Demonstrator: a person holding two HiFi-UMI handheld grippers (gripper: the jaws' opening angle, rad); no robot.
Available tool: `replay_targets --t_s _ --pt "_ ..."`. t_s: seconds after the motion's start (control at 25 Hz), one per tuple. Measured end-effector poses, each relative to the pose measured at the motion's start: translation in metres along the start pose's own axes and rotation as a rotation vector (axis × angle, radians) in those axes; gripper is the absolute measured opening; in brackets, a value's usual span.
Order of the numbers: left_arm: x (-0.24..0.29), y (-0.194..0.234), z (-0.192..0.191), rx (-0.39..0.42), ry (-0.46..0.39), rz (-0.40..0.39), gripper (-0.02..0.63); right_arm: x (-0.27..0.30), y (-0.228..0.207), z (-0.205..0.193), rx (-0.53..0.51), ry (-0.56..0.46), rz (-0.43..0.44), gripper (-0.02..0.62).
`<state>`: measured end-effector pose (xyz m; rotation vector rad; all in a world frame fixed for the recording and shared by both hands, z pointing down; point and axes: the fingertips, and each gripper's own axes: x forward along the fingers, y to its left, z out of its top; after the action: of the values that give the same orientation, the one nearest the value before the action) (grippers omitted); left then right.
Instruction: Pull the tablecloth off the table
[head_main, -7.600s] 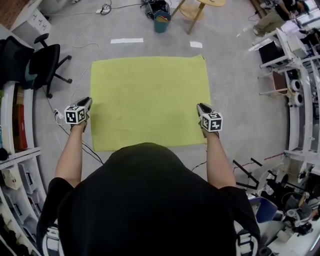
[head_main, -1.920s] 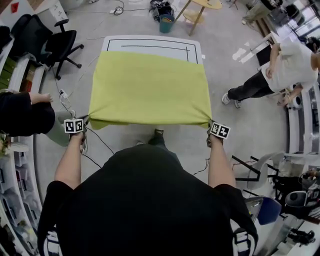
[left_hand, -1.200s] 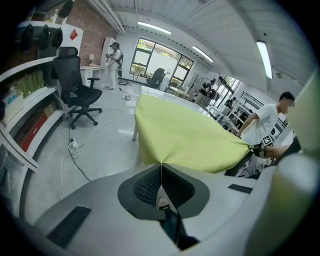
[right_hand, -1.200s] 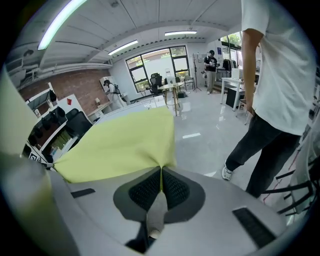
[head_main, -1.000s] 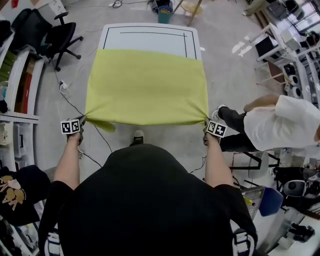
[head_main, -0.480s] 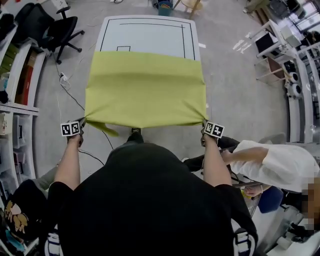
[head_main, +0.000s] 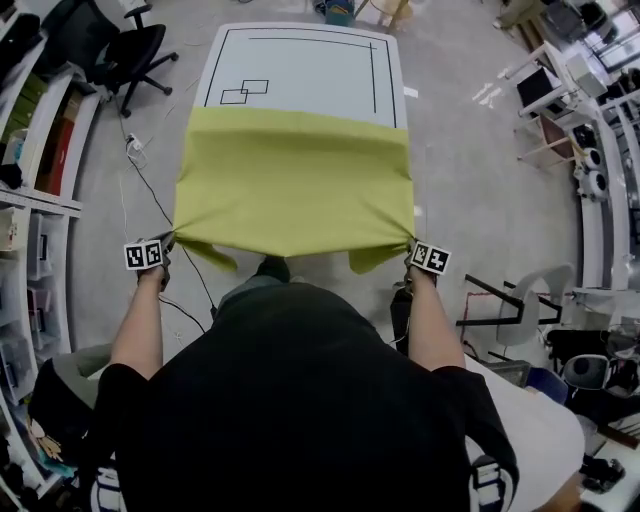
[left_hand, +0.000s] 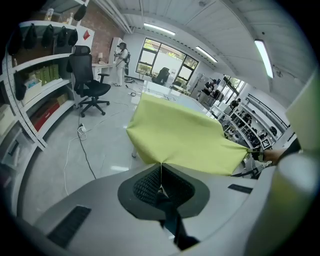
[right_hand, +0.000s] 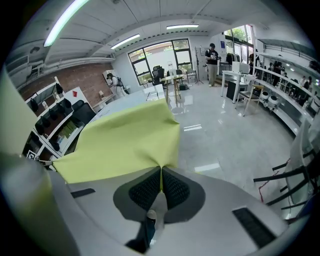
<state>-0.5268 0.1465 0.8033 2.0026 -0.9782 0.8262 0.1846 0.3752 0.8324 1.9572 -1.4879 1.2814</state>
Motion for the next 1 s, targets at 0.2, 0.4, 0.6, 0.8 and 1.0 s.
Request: replay_targets --t_s 0.2,0.4,0.6,0.8,1.0 --pt "-0.014 0.004 -0.016 0.002 0.005 0.005 0.021 -0.009 0.005 -0.013 -0.004 -0.012 0.008 0.021" --pt "-0.024 0.009 -0.018 0.004 0.012 -0.003 0.021 -0.021 0.013 -0.022 -0.002 -0.015 0.008 0.022" --pt "-0.028 0.03 -0.023 0.022 0.019 -0.03 0.021 -0.029 0.033 -0.032 -0.01 -0.024 -0.014 0.021" --pt "-0.046 0.058 -0.045 0.019 0.013 -0.056 0.021 -0.045 0.066 -0.067 -0.014 -0.03 -0.029 0.023" --pt "-0.076 0.076 -0.049 0.017 -0.031 -0.074 0.021 -0.061 0.093 -0.089 -0.022 -0.051 -0.028 0.023"
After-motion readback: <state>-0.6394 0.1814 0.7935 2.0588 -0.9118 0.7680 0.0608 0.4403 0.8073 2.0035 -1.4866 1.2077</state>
